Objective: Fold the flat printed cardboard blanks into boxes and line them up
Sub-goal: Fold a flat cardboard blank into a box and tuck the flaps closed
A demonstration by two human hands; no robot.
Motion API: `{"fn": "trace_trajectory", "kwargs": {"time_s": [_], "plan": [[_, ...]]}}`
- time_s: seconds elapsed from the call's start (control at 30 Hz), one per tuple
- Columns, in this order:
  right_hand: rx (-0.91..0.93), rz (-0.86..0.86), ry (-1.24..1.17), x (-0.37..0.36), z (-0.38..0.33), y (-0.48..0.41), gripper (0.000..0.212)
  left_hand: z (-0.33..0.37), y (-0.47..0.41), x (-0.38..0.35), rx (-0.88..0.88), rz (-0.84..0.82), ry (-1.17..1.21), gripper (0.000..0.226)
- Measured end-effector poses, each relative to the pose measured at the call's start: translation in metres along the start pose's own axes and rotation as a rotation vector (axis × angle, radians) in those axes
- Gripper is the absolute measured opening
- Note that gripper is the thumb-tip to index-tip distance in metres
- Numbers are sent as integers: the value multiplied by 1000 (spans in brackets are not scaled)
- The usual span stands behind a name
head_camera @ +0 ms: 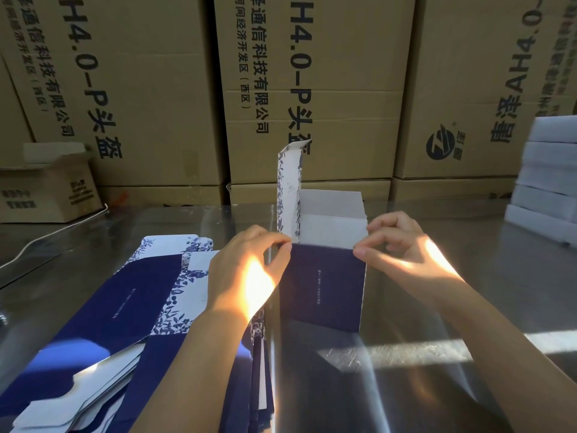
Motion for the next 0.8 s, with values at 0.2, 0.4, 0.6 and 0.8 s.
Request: {"fn": "trace_trajectory", "kwargs": {"time_s": [0.2, 0.4, 0.6, 0.8], "plan": [[-199, 296, -172, 10, 28, 5, 23, -18, 2, -3, 193, -32, 243, 11], [-429, 41, -417, -36, 73, 3, 29, -26, 12, -33, 320, -299, 353, 81], [-565, 149, -459, -33, 83, 7, 40, -18, 33, -62, 351, -602, 294, 132], [-554, 306, -410, -18, 83, 8, 52, -14, 32, -66, 295, -596, 179, 139]]}}
Point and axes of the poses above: each hand's wrist, its own y-axis away from the middle knuckle, its own x-axis out of the back of the hand, z = x × y, the point moved 9 cm from there along -y, towards the middle knuckle, and after that the axes turned 11 degrees about y, right-handed, at the moved point
